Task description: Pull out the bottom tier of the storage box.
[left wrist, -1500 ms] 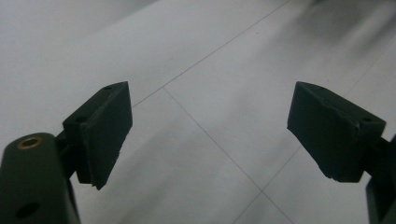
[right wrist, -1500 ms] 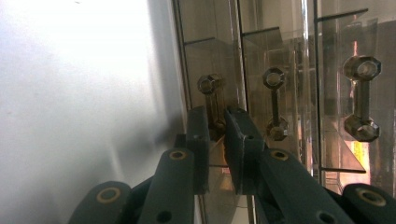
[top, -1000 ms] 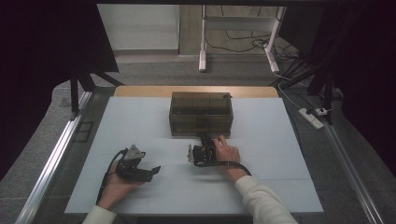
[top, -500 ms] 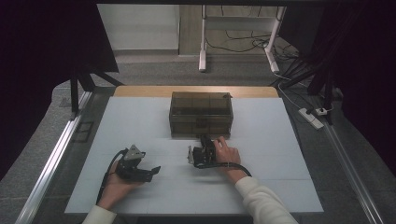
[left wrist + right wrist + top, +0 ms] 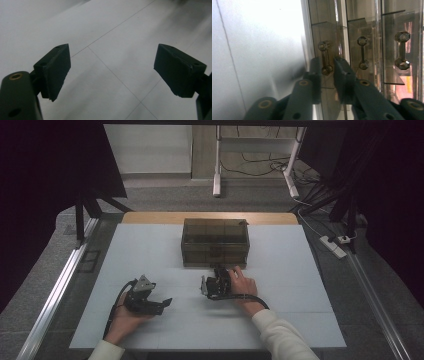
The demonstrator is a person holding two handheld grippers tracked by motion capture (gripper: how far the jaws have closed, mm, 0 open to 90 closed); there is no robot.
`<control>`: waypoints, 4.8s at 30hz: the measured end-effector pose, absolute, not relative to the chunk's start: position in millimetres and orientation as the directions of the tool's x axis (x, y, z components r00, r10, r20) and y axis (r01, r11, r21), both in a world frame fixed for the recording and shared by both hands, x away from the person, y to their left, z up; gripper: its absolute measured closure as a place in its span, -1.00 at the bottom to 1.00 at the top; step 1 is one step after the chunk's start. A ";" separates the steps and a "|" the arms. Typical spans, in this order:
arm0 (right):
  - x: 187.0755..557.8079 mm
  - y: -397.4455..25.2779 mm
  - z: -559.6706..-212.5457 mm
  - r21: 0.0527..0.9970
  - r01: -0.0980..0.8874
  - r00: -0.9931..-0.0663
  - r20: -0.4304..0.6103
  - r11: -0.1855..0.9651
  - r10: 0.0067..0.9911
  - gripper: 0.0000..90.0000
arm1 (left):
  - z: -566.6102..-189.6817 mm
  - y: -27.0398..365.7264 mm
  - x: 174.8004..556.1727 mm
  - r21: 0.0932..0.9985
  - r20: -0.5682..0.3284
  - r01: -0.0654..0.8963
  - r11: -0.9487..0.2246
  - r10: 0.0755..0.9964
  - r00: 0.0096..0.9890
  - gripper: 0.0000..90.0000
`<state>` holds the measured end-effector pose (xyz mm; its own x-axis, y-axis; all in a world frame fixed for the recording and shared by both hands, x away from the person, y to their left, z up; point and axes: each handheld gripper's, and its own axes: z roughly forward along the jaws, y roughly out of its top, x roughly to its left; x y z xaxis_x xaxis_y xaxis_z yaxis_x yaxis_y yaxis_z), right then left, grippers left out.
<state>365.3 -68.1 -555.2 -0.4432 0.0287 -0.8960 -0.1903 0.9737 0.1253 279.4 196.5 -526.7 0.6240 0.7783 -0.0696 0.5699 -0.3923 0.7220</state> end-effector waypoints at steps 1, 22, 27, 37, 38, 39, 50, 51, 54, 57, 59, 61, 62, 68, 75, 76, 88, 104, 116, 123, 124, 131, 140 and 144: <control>365.1 -67.9 -555.0 0.149 -0.187 -0.448 -0.893 0.971 0.051 0.56 | -526.7 196.6 279.4 0.723 -0.070 0.570 -0.392 0.778 0.624 -0.67; 367.6 -95.0 -505.6 0.593 0.029 -0.850 -0.408 0.805 0.332 0.07 | -526.1 194.7 287.4 0.765 -0.111 0.560 -0.318 0.791 0.601 -0.67; 375.5 -101.9 -499.7 0.663 0.103 -0.885 -0.279 0.742 0.372 0.07 | -527.0 191.6 290.3 0.759 -0.098 0.543 -0.360 0.761 0.641 -0.67; 384.8 -106.9 -494.8 0.666 0.153 -0.912 -0.189 0.730 0.364 0.05 | -526.9 186.3 287.7 0.752 -0.085 0.527 -0.395 0.735 0.673 -0.67; 385.3 -106.9 -494.9 0.666 0.158 -0.912 -0.185 0.729 0.366 0.05 | -526.4 186.5 286.6 0.753 -0.078 0.525 -0.398 0.737 0.671 -0.67; 386.1 -107.1 -495.1 0.668 0.159 -0.912 -0.183 0.727 0.367 0.05 | -525.9 187.4 285.9 0.754 -0.078 0.523 -0.397 0.737 0.672 -0.67; 393.9 -110.7 -488.1 0.681 0.157 -0.906 -0.189 0.715 0.379 0.05 | -528.1 189.0 286.8 0.750 -0.103 0.539 -0.383 0.738 0.667 -0.67; 395.6 -111.2 -487.6 0.683 0.157 -0.906 -0.188 0.713 0.379 0.05 | -528.1 189.2 286.8 0.751 -0.103 0.539 -0.382 0.738 0.667 -0.67; 399.0 -111.9 -486.3 0.687 0.163 -0.904 -0.184 0.709 0.385 0.05 | -528.0 189.6 286.6 0.753 -0.115 0.541 -0.374 0.736 0.667 -0.67; 400.8 -112.1 -485.5 0.692 0.157 -0.903 -0.188 0.705 0.386 0.05 | -527.7 189.6 286.3 0.756 -0.119 0.540 -0.370 0.734 0.669 -0.67; 401.6 -111.7 -485.1 0.690 0.160 -0.903 -0.185 0.706 0.387 0.05 | -527.7 189.8 286.3 0.755 -0.120 0.541 -0.370 0.734 0.669 -0.67; 402.8 -111.3 -484.0 0.692 0.157 -0.904 -0.187 0.704 0.385 0.05 | -527.7 190.1 286.6 0.755 -0.122 0.543 -0.368 0.735 0.667 -0.67; 402.8 -111.0 -483.2 0.693 0.163 -0.902 -0.184 0.703 0.390 0.05 | -527.8 190.1 286.6 0.755 -0.121 0.543 -0.368 0.735 0.667 -0.67; 407.0 -110.6 -481.3 0.698 0.158 -0.902 -0.185 0.698 0.389 0.05 | -527.3 191.0 286.5 0.758 -0.135 0.546 -0.357 0.734 0.666 -0.67; 411.0 -109.7 -481.2 0.695 0.159 -0.901 -0.189 0.702 0.391 0.08 | -527.4 191.4 286.3 0.758 -0.134 0.547 -0.357 0.734 0.666 -0.67; 411.9 -110.0 -481.7 0.695 0.161 -0.900 -0.188 0.701 0.393 0.08 | -527.5 191.5 286.4 0.757 -0.134 0.547 -0.358 0.734 0.666 -0.67; 422.6 -115.7 -487.7 0.698 0.180 -0.891 -0.182 0.693 0.415 0.17 | -527.5 191.2 286.0 0.756 -0.136 0.547 -0.360 0.732 0.668 -0.67; 432.8 -119.8 -492.2 0.688 0.190 -0.905 -0.154 0.701 0.397 0.28 | -528.3 190.0 285.6 0.752 -0.138 0.548 -0.366 0.725 0.674 -0.66; 438.5 -121.7 -498.5 0.665 0.199 -0.903 -0.161 0.720 0.398 0.50 | -529.5 188.3 285.1 0.748 -0.138 0.547 -0.377 0.717 0.683 -0.66; 441.9 -124.4 -502.1 0.658 0.220 -0.896 -0.155 0.720 0.416 0.66 | -529.3 188.3 284.7 0.748 -0.136 0.545 -0.379 0.716 0.685 -0.66; 442.5 -124.9 -503.2 0.650 0.217 -0.895 -0.165 0.728 0.414 0.68 | -529.3 188.3 284.7 0.747 -0.136 0.545 -0.379 0.716 0.685 -0.66; 442.8 -125.9 -505.3 0.649 0.199 -0.905 -0.167 0.735 0.392 0.68 | -529.4 188.2 284.7 0.746 -0.135 0.546 -0.381 0.716 0.685 -0.66; 442.4 -127.7 -504.4 0.644 0.166 -0.919 -0.174 0.747 0.355 0.74 | -529.6 188.1 284.7 0.743 -0.135 0.549 -0.382 0.718 0.683 -0.66; 442.3 -129.9 -502.2 0.652 0.170 -0.918 -0.168 0.739 0.359 0.79 | -529.7 188.4 284.9 0.742 -0.136 0.550 -0.382 0.719 0.682 -0.66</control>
